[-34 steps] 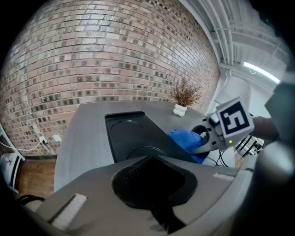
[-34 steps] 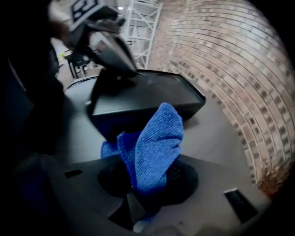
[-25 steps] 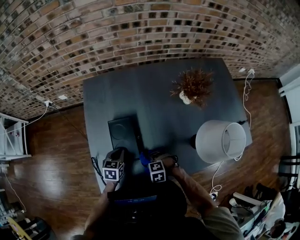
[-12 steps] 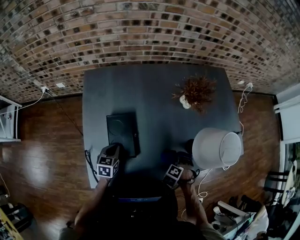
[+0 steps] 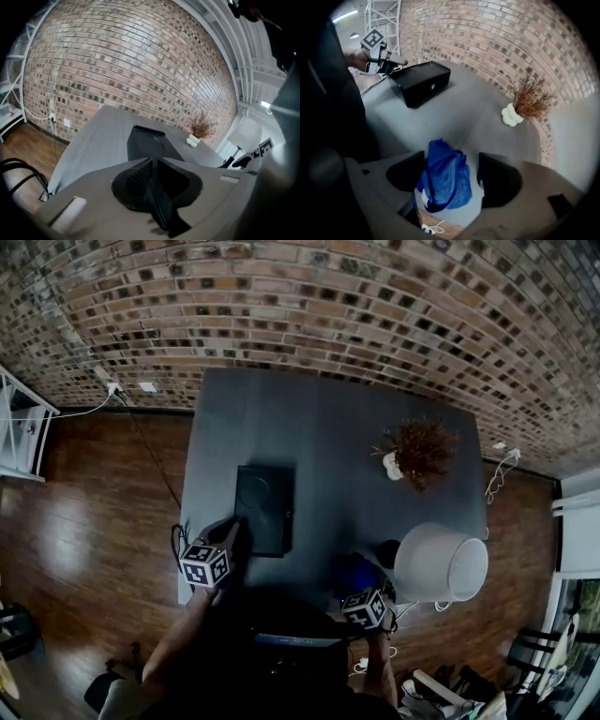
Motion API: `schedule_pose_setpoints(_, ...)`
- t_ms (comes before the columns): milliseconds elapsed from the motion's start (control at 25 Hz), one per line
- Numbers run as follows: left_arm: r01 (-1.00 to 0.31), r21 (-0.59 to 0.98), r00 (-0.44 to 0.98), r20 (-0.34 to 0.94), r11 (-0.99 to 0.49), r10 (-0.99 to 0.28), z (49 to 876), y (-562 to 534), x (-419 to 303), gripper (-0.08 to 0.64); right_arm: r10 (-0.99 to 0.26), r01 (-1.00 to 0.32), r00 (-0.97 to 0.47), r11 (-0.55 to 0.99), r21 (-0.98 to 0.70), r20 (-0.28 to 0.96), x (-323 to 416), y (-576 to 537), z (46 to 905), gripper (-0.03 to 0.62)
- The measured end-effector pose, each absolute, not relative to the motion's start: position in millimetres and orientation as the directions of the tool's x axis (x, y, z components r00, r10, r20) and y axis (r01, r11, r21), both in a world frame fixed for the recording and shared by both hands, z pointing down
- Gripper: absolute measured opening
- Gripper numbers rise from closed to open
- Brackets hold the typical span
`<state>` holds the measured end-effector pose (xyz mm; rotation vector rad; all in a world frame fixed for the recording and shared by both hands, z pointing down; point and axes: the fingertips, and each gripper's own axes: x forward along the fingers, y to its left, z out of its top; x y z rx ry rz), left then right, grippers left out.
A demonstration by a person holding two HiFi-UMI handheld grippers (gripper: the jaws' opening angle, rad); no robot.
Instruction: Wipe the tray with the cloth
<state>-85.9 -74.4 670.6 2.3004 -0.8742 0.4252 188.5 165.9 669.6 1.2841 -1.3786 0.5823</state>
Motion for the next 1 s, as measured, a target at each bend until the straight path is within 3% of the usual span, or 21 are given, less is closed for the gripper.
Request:
schedule_pose_setpoints(120,-0.65,0.548,0.76,0.445,-0.527,-0.474,668,-94,-93,0.099,-0.477,-0.909,0.102,0.312,0.276,0.873,157,120,641,0.333)
schedule_pose_setpoints(160,-0.632,0.577,0.773,0.431,-0.517,-0.465,667,-100,-91,0.151,-0.516,-0.919,0.016,0.331,0.216,0.857,136,99,636,0.333)
schedule_pose_setpoints(240,-0.602,0.615,0.796,0.415,-0.509,-0.441,669,-112,-85,0.168,-0.557,-0.933,-0.207,0.361,0.01,0.804,88,58,638,0.333)
schedule_pose_setpoints(360,-0.558,0.656,0.828,0.407,-0.508,-0.385,673,-127,-70,0.193,-0.519,-0.865,-0.497,0.36,-0.35,0.695,29,18,666,0.333)
schedule_pose_setpoints(440,-0.535,0.666,0.845,0.416,-0.52,-0.337,677,-133,-61,0.195,-0.481,-0.802,-0.595,0.308,-0.511,0.644,9,3,686,0.292)
schedule_pose_setpoints(520,-0.526,0.663,0.85,0.433,-0.532,-0.301,680,-135,-59,0.19,-0.463,-0.764,-0.635,0.262,-0.589,0.618,1,-4,696,0.294)
schedule_pose_setpoints(600,-0.517,0.67,0.855,0.432,-0.533,-0.288,679,-135,-62,0.172,-0.451,-0.765,-0.639,0.289,-0.576,0.623,0,-3,696,0.252)
schedule_pose_setpoints(760,-0.54,0.603,0.839,0.443,-0.587,-0.317,669,-128,-62,0.167,-0.489,-0.845,-0.527,0.39,-0.367,0.695,35,-14,700,0.25)
schedule_pose_setpoints(800,-0.546,0.555,0.832,0.45,-0.628,-0.326,664,-123,-60,0.141,-0.497,-0.861,-0.482,0.421,-0.286,0.721,45,-20,702,0.25)
schedule_pose_setpoints(840,-0.545,0.503,0.826,0.458,-0.671,-0.329,660,-117,-57,0.141,-0.489,-0.853,-0.456,0.479,-0.209,0.743,50,-26,702,0.293)
schedule_pose_setpoints(920,-0.529,0.418,0.82,0.477,-0.738,-0.318,655,-101,-52,0.143,-0.431,-0.759,-0.436,0.648,-0.064,0.79,48,-31,692,0.288)
schedule_pose_setpoints(1000,-0.513,0.377,0.819,0.483,-0.771,-0.308,651,-88,-49,0.161,-0.377,-0.656,-0.359,0.753,0.057,0.854,61,-30,687,0.232)
